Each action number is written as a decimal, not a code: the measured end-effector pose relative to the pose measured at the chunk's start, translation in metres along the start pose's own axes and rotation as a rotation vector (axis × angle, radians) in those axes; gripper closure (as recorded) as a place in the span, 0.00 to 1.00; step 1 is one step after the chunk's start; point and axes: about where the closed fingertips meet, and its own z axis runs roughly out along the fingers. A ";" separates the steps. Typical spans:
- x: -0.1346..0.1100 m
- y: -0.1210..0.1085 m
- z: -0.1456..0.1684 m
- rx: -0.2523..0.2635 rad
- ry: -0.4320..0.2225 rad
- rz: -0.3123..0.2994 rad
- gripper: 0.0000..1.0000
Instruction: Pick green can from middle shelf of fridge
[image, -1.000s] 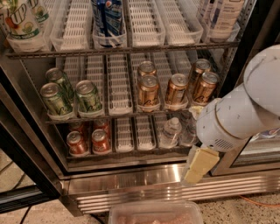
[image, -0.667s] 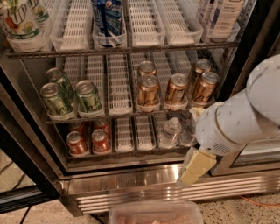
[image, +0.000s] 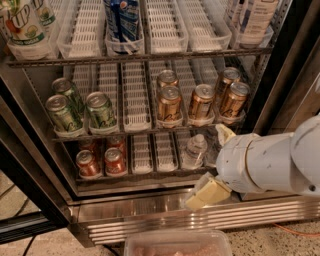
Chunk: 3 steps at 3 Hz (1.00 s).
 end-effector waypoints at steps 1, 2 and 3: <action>-0.019 -0.009 0.008 0.069 -0.099 0.018 0.00; -0.042 -0.014 0.019 0.085 -0.189 0.016 0.00; -0.042 -0.014 0.019 0.085 -0.189 0.016 0.00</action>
Offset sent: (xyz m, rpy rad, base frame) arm 0.0466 0.0462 0.0193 0.2238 -0.1945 -0.0054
